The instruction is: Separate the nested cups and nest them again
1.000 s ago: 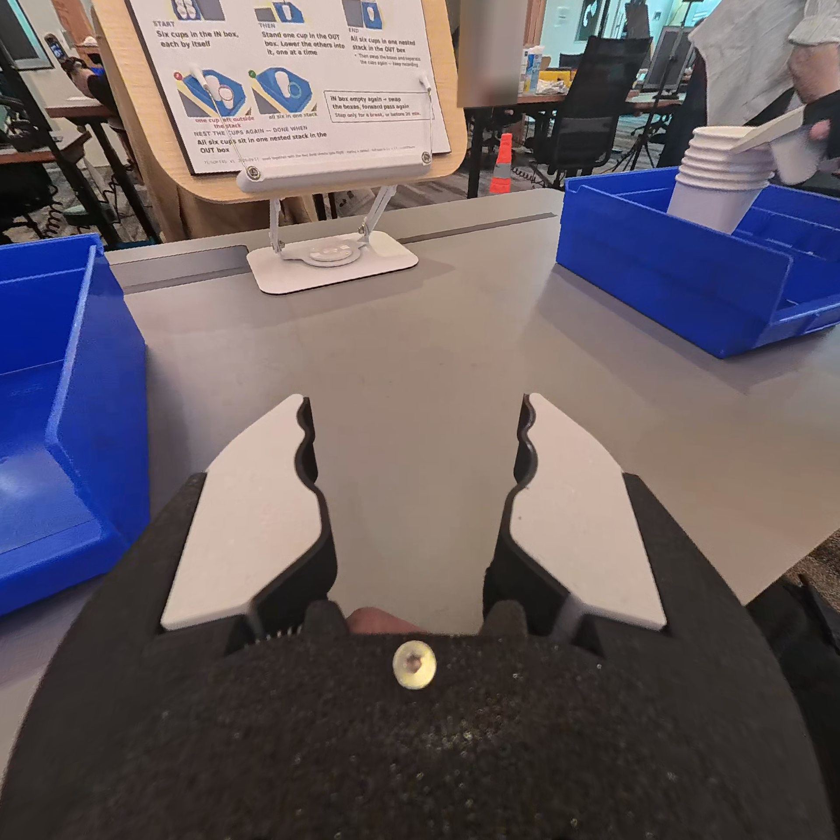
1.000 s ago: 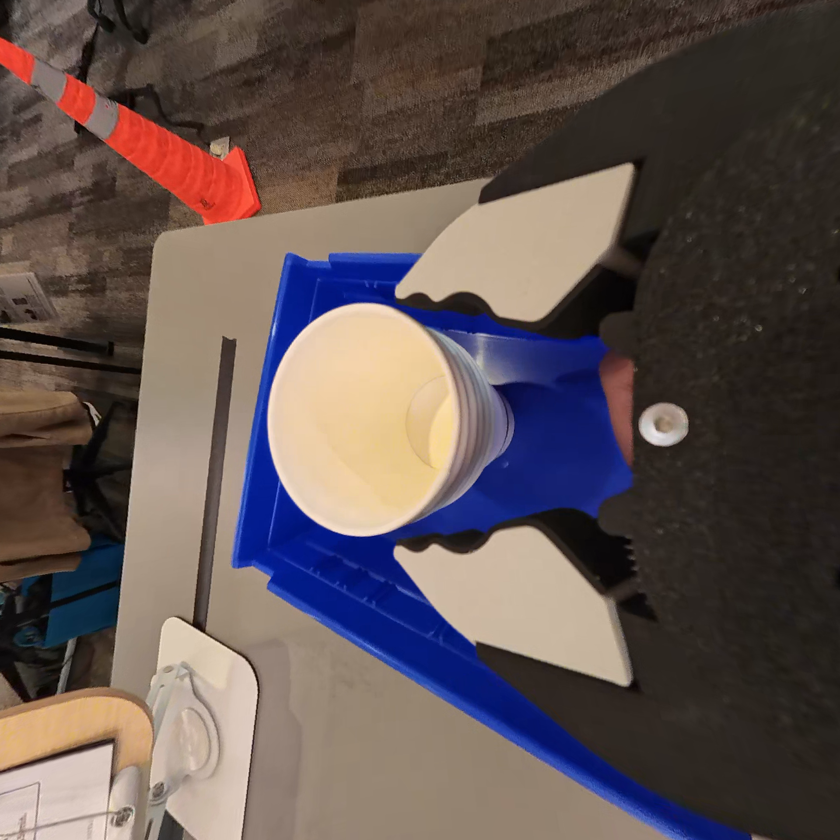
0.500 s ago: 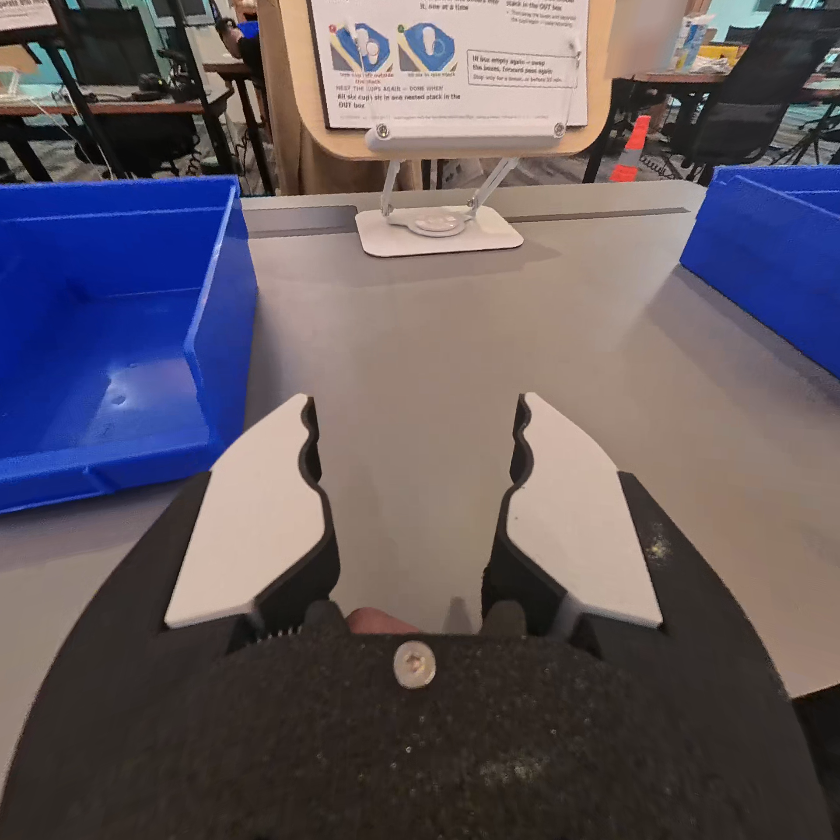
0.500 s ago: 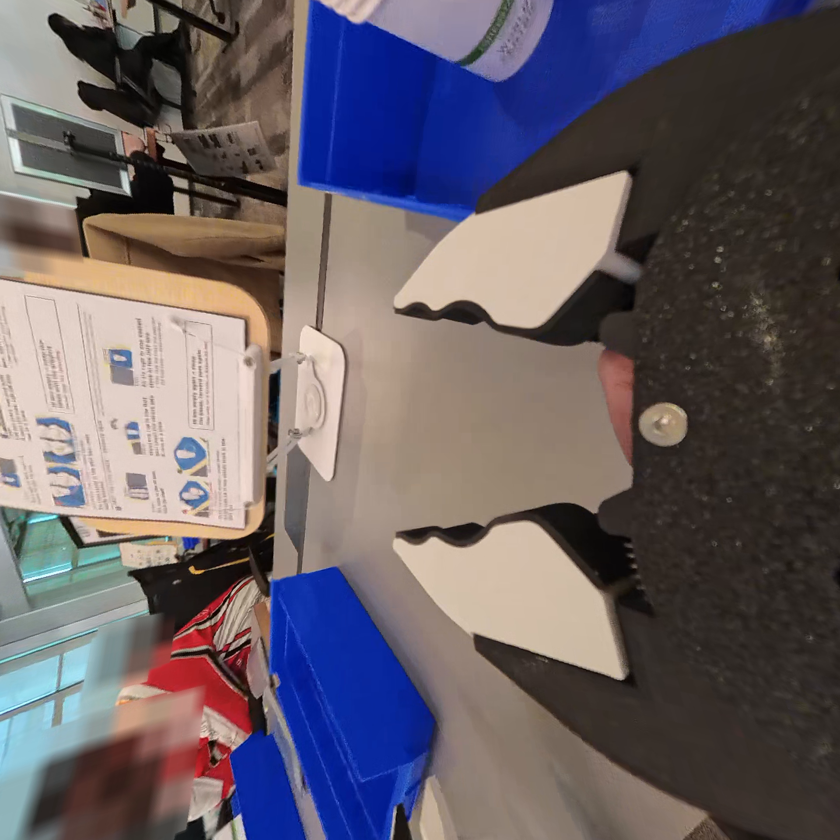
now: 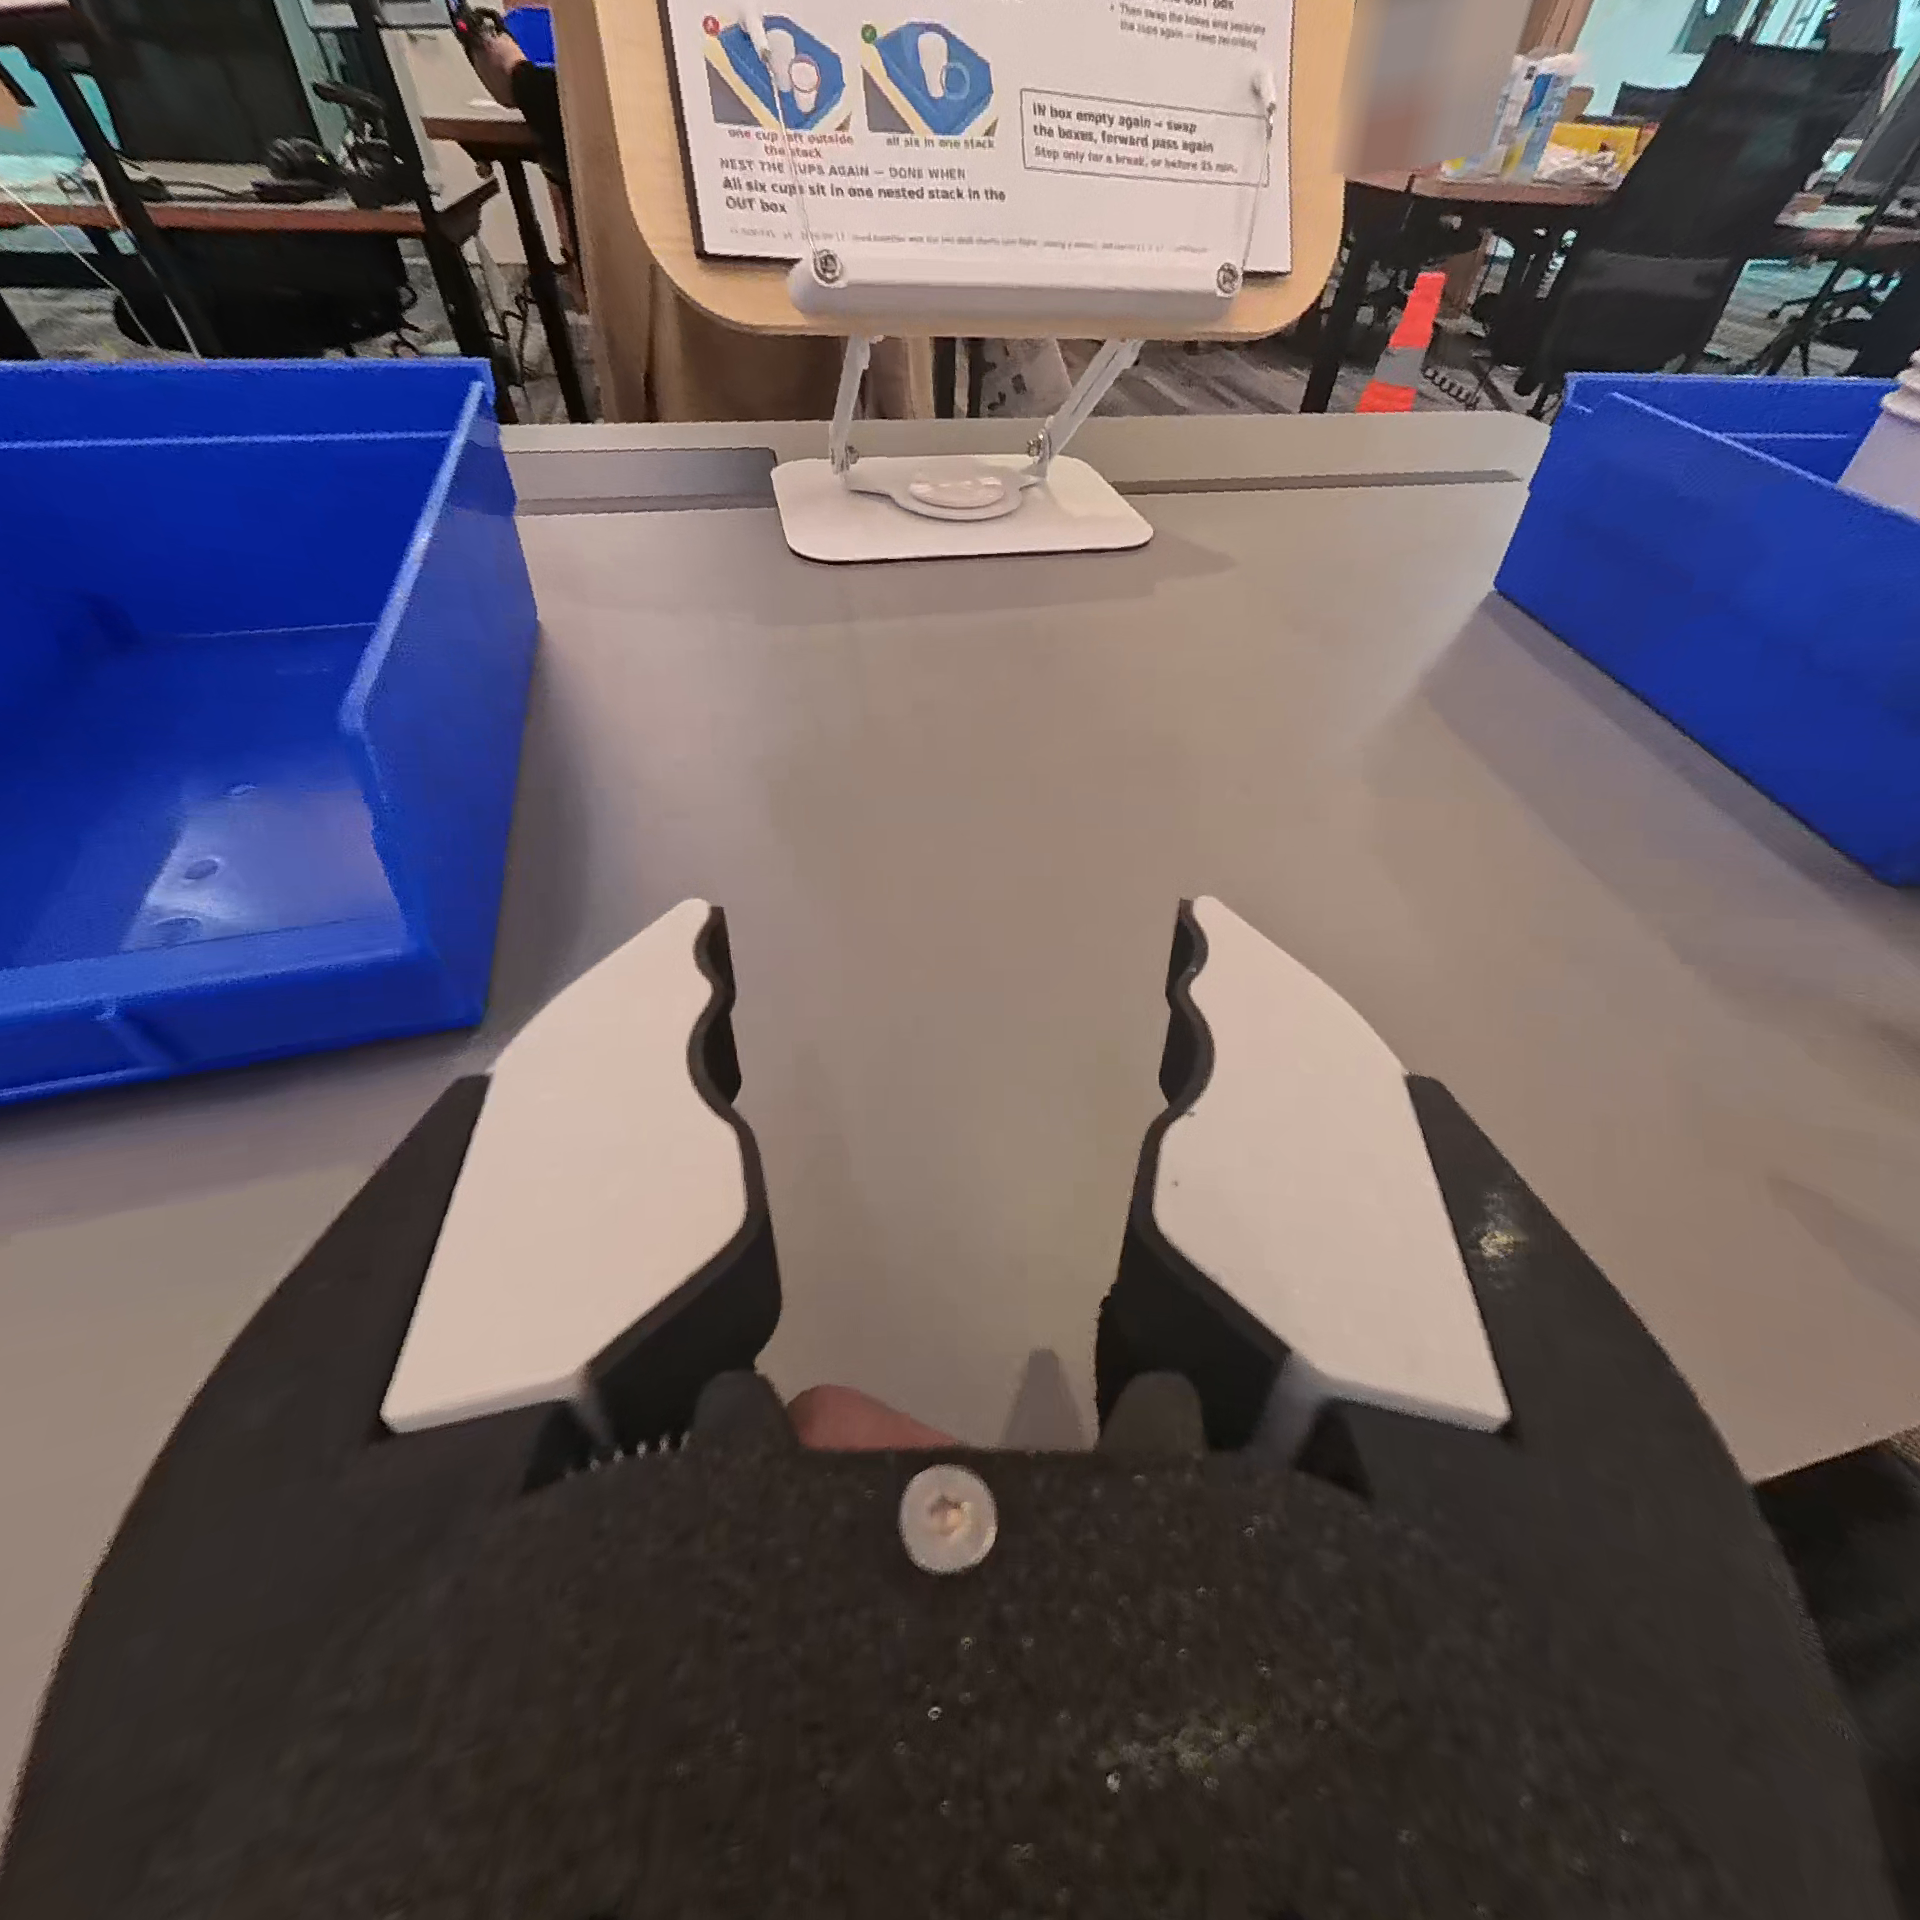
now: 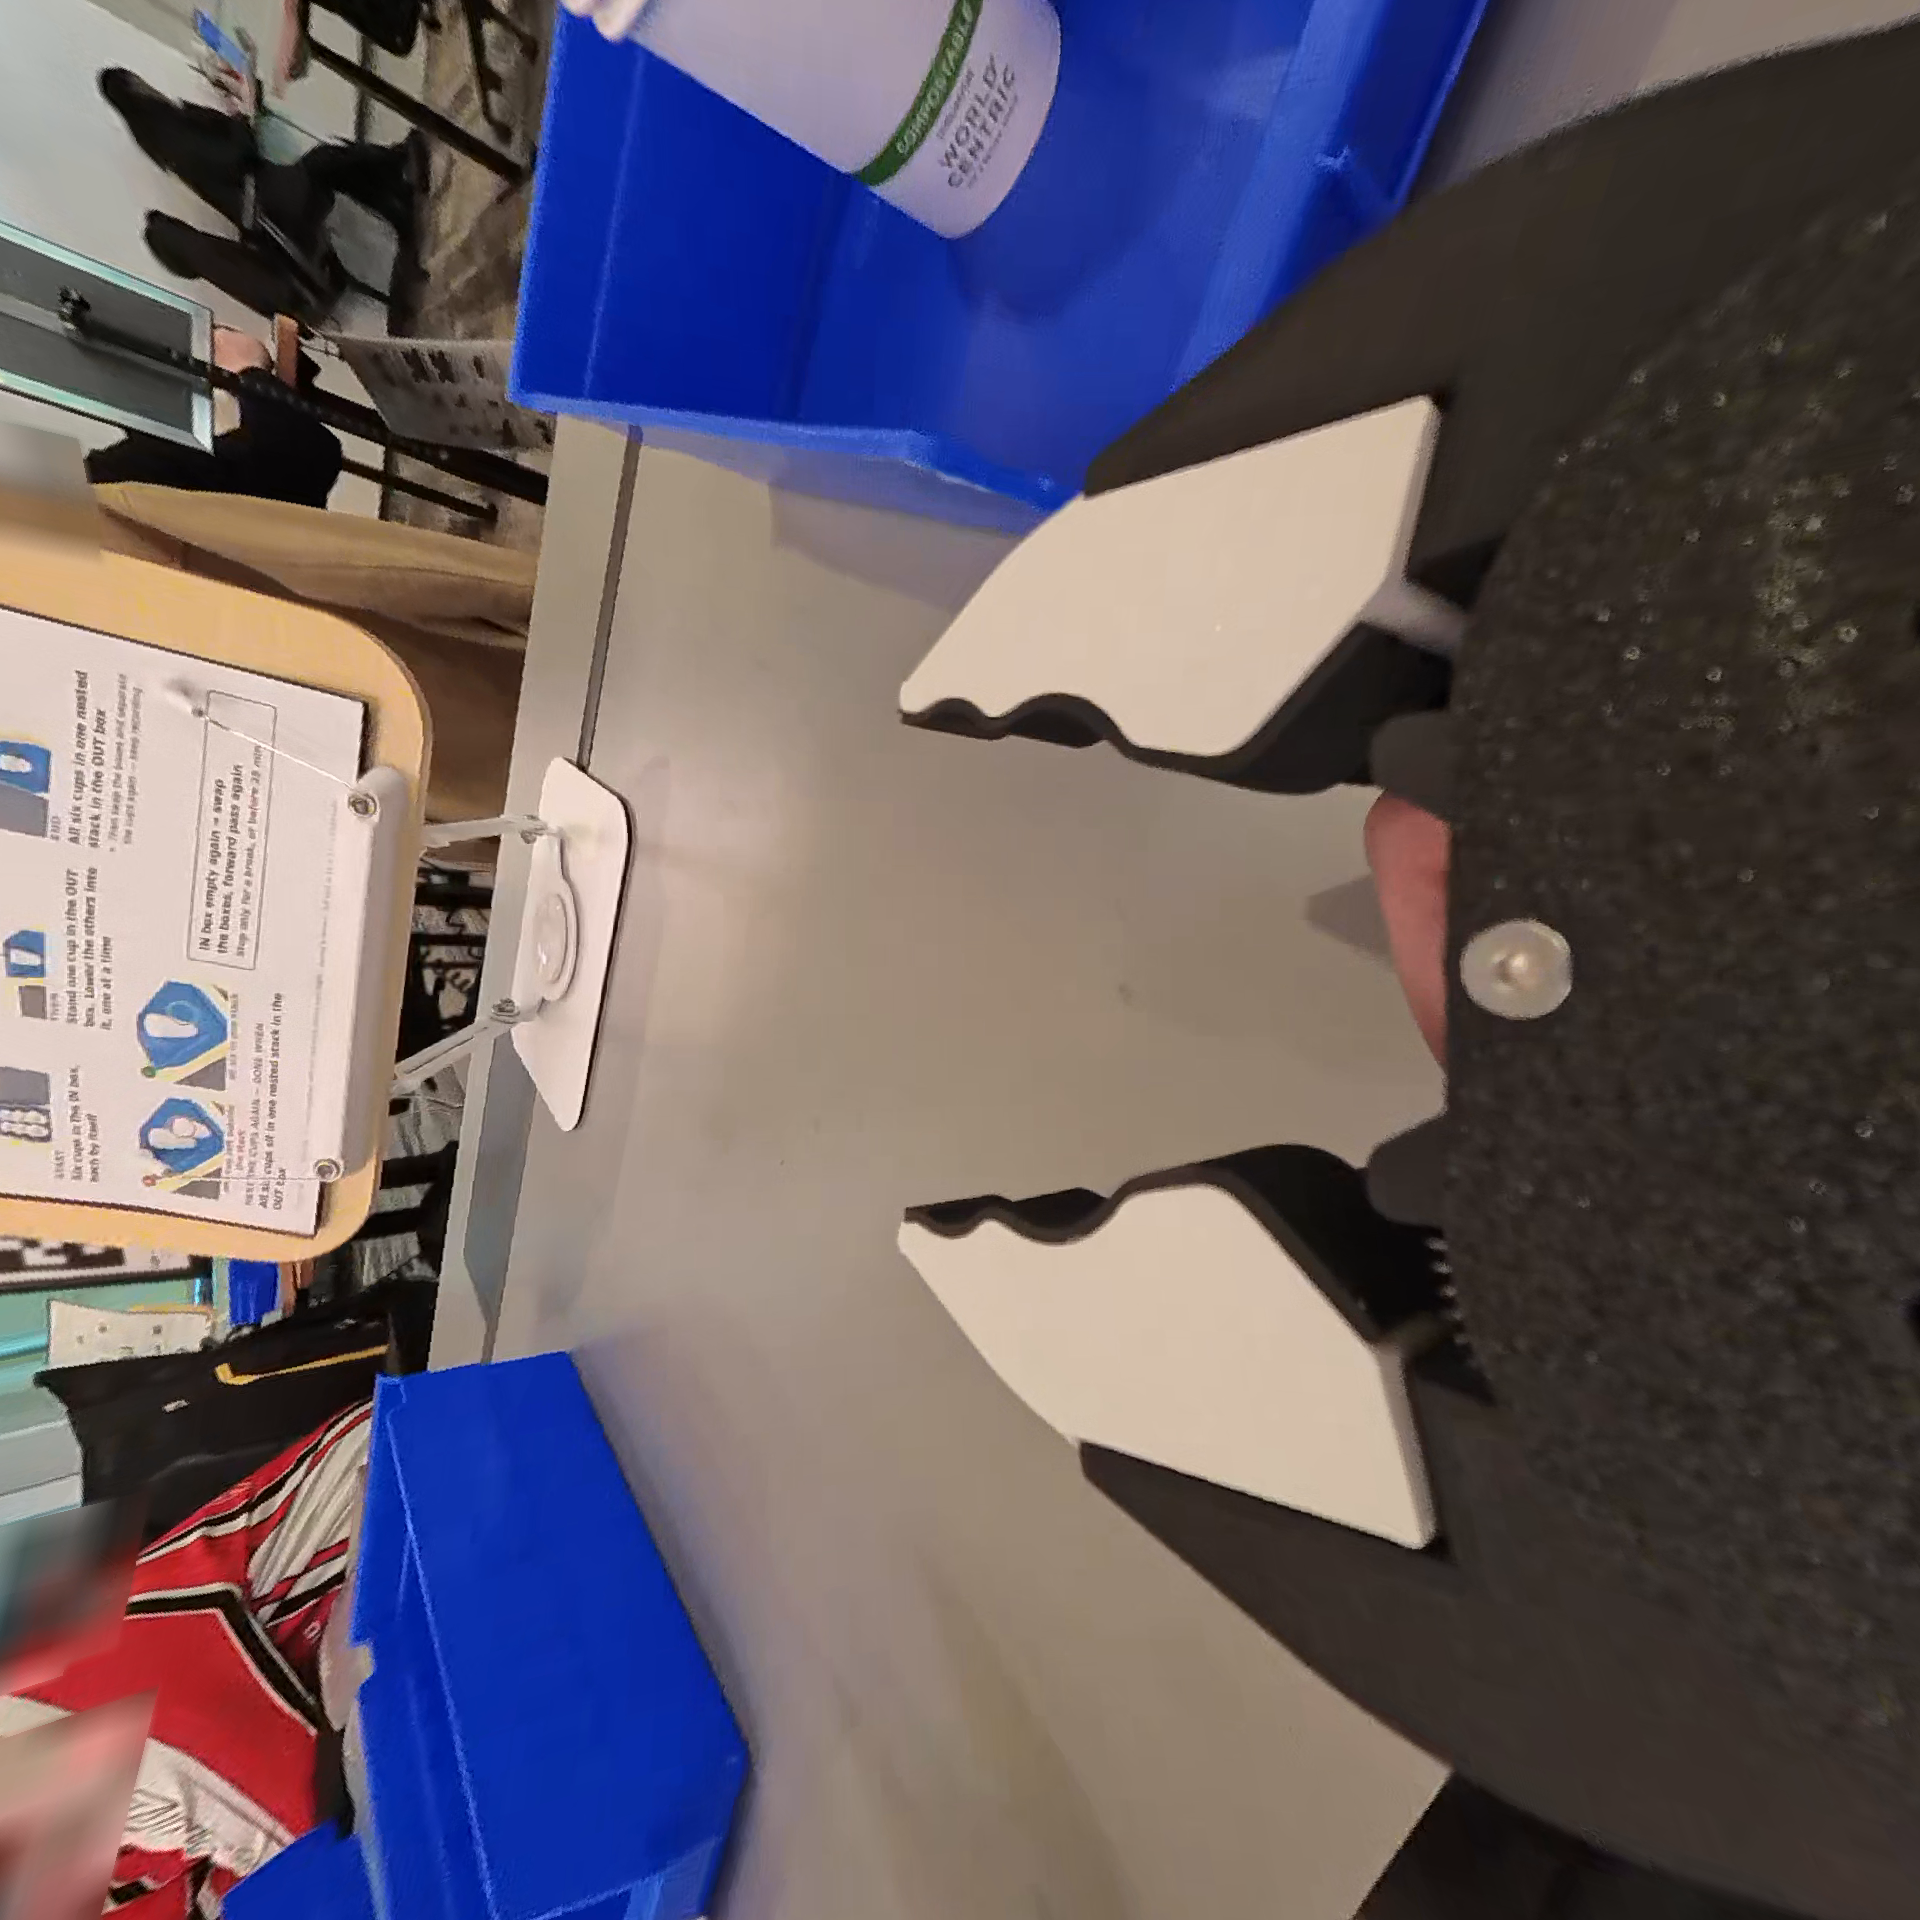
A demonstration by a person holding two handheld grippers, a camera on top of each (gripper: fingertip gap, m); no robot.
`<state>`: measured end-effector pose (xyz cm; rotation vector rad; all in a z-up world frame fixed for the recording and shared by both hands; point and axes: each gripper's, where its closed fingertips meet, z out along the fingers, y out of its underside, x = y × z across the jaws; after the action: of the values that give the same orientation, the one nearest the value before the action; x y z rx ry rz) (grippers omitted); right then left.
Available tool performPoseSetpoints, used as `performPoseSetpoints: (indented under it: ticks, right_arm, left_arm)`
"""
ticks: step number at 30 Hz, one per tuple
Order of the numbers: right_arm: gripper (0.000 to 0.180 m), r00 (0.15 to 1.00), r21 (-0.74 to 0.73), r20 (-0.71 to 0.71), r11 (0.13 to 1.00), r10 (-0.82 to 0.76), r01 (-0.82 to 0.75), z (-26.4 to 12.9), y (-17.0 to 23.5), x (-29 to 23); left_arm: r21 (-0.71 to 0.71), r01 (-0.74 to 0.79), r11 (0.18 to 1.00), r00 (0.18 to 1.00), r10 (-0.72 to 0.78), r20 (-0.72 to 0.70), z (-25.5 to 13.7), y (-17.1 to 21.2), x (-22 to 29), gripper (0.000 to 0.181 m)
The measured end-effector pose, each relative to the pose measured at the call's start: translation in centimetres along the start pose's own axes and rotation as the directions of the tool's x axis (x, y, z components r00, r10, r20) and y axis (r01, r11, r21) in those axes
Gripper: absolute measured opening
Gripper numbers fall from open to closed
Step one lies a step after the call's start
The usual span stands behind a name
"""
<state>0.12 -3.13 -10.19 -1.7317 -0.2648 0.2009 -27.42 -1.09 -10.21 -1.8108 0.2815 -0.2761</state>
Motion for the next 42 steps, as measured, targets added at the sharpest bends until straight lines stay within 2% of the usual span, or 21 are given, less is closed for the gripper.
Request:
performPoseSetpoints:
  ticks: [5,8,11,14,18,22,24,26,29,31,32,33,35,37,42]
  right_arm:
    - [0.085,1.000,-0.001,-0.004,1.000,0.024,-0.024,0.3,-0.4,0.8]
    - [0.085,0.999,0.009,-0.011,0.999,0.044,-0.044,0.0,-1.0,1.8]
    - [0.085,0.994,0.054,-0.093,0.997,0.052,-0.047,-1.6,-2.9,5.4]
    - [0.084,0.967,0.076,-0.247,0.996,0.059,-0.041,-4.5,-3.7,11.8]
    - [0.085,0.890,0.040,-0.438,0.992,0.127,-0.122,-8.5,-0.7,21.0]
    - [0.084,0.838,0.038,-0.492,0.967,0.237,-0.251,-11.0,2.6,25.7]
    - [0.083,0.834,0.029,-0.480,0.955,0.272,-0.295,-10.9,3.4,26.3]
    - [0.082,0.844,-0.006,-0.461,0.950,0.274,-0.311,-10.0,3.9,26.4]
    - [0.063,0.849,-0.048,-0.458,0.946,0.263,-0.319,-8.2,4.3,26.4]
    - [0.059,0.837,-0.056,-0.473,0.938,0.276,-0.341,-7.1,4.7,26.5]
    - [0.059,0.836,-0.033,-0.458,0.935,0.301,-0.354,-6.6,4.4,26.3]
    - [0.047,0.827,0.006,-0.453,0.929,0.333,-0.371,-6.3,3.9,26.2]
    - [0.009,0.826,0.013,-0.442,0.924,0.349,-0.383,-5.8,3.4,25.4]
    - [0.003,0.806,-0.001,-0.496,0.928,0.324,-0.373,-5.7,3.4,24.5]
    - [0.003,0.826,-0.023,-0.459,0.925,0.327,-0.379,-3.9,2.9,19.4]
  left_arm:
    - [-0.018,-0.009,1.000,1.000,0.008,-0.018,0.3,0.5,0.8,0.081]
    - [-0.076,-0.014,0.997,0.996,0.006,-0.095,1.5,1.2,3.9,0.085]
    - [-0.105,-0.056,0.993,0.975,0.032,-0.221,3.3,1.1,10.8,0.087]
    - [-0.083,-0.103,0.991,0.948,0.073,-0.309,5.9,0.2,19.1,0.086]
    - [-0.088,-0.112,0.990,0.917,0.069,-0.394,10.0,-0.7,29.9,0.086]
    - [-0.172,-0.058,0.983,0.888,-0.028,-0.460,13.7,-0.4,37.5,0.083]
    - [-0.193,-0.057,0.979,0.924,-0.021,-0.382,15.6,-0.1,37.6,0.073]
    - [-0.181,-0.040,0.983,0.952,-0.018,-0.305,16.8,-0.2,36.6,0.052]
    - [-0.183,0.032,0.983,0.966,-0.077,-0.245,17.1,-0.6,34.9,0.019]
    - [-0.192,0.011,0.981,0.983,-0.046,-0.178,17.1,-0.7,33.5,0.008]
    - [-0.199,0.001,0.980,0.987,-0.034,-0.160,17.1,-0.7,33.1,0.006]
    - [-0.207,-0.011,0.978,0.988,-0.021,-0.152,17.1,-0.7,32.8,0.006]
    - [-0.209,0.009,0.978,0.989,-0.039,-0.140,16.7,-0.9,31.9,0.005]
    - [-0.189,0.021,0.982,0.992,-0.044,-0.119,16.0,-1.3,30.9,0.005]
    - [-0.160,0.047,0.986,0.997,-0.057,-0.058,13.7,-1.7,26.1,0.005]
